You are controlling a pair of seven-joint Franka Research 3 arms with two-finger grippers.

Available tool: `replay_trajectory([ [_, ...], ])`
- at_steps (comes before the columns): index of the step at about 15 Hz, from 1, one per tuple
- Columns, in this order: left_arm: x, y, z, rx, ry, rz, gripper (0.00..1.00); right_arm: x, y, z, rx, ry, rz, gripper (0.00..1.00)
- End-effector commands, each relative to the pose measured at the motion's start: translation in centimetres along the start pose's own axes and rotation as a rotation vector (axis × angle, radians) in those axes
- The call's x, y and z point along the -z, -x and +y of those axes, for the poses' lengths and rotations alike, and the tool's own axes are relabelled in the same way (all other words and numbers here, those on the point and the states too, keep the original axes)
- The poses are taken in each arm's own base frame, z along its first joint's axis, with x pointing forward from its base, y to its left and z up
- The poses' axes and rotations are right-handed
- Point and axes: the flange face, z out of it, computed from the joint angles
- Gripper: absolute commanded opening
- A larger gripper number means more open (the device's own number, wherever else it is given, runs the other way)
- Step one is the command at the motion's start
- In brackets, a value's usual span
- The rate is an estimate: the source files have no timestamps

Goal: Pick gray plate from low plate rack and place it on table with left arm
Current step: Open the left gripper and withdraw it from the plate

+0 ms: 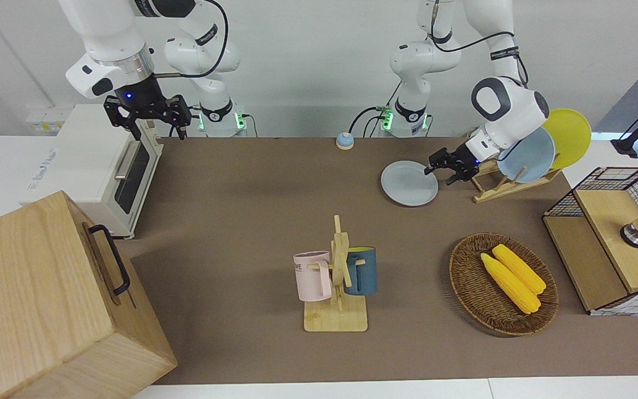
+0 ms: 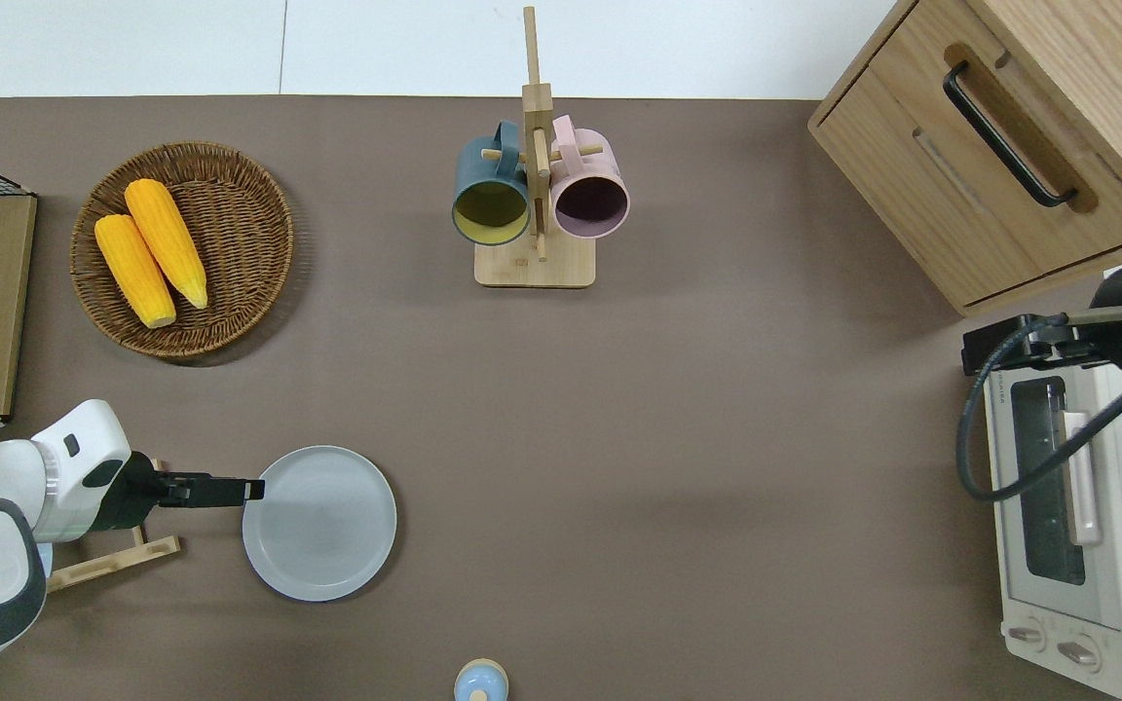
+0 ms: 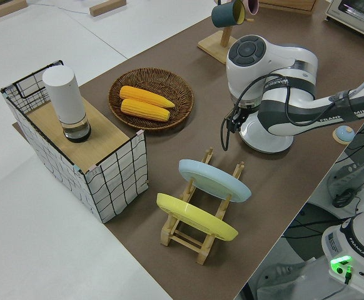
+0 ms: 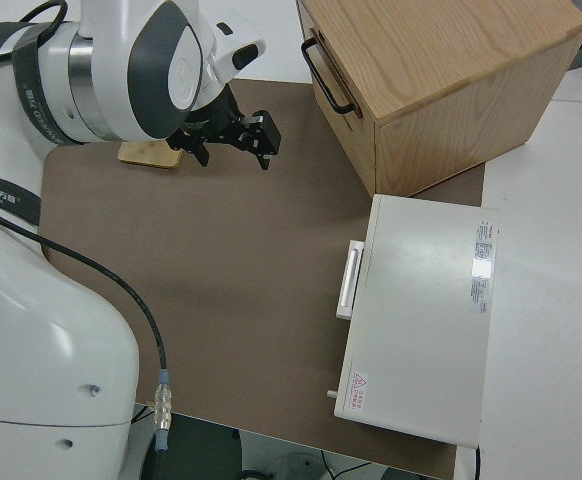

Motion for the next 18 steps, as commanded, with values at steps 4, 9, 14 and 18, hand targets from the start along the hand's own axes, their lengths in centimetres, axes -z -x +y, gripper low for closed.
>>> replay_trajectory([
  [4,9.0,-3.1,4.3,0.025,-0.179,-0.042,1.00,0.3,0.0,-0.1,-0.002,-0.003,0.005,0.983],
  [9,17.1,-4.2,7.4,0.070,-0.322,-0.051,1.00,0.3,0.0,-0.1,-0.002,-0.003,0.003,0.983],
  [14,23.0,-3.4,9.9,0.113,-0.364,-0.049,1.00,0.3,0.0,-0.1,-0.002,-0.003,0.005,0.983],
  [18,25.3,-3.2,12.3,0.081,-0.451,-0.066,1.00,0.3,0.0,-0.1,-0.002,-0.003,0.005,0.983],
])
